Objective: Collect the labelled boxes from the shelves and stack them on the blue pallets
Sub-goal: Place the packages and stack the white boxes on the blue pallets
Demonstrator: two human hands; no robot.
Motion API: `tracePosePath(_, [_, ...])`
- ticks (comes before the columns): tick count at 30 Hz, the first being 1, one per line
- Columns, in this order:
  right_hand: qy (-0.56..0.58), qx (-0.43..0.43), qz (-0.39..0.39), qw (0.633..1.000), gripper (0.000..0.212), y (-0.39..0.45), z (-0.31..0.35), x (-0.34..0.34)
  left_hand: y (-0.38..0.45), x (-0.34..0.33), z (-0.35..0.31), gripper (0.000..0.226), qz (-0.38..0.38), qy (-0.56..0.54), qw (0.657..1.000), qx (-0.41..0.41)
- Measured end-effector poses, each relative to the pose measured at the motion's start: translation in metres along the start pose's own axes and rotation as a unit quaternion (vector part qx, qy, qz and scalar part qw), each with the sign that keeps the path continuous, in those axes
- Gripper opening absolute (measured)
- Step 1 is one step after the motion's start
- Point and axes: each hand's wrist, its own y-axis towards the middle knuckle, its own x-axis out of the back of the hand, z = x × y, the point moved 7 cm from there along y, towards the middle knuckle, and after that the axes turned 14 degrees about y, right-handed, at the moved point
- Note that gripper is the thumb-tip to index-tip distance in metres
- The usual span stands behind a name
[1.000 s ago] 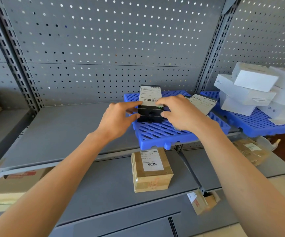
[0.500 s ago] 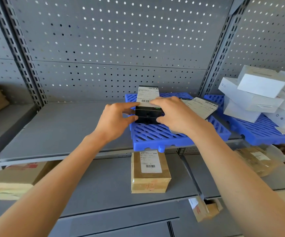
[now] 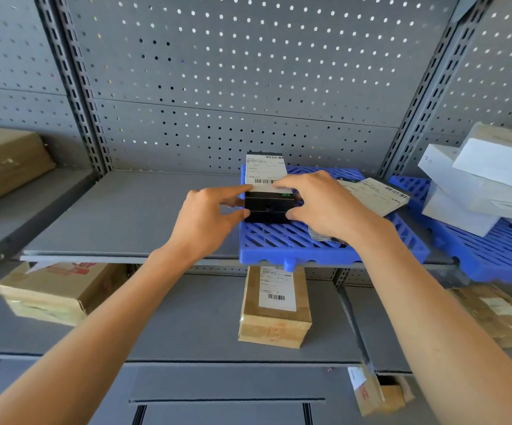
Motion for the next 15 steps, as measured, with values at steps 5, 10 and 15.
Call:
tracePosePath(5, [-0.010,0.021,0.006,1.000,0.061,0.000,0.003,0.002,-0.006,0.002,-0.006,0.050,-0.005,0.007,1.000,-0.004])
tracePosePath(10, [0.012,0.049,0.016,0.999,0.045,-0.008,0.009,0.004,-0.011,0.002,-0.007,0.056,-0.009,0.023,1.000,0.004])
tracePosePath(15, [0.029,0.071,-0.001,0.997,0.042,-0.028,0.011,0.019,-0.013,0.012,-0.024,0.040,-0.064,0.059,0.996,-0.010])
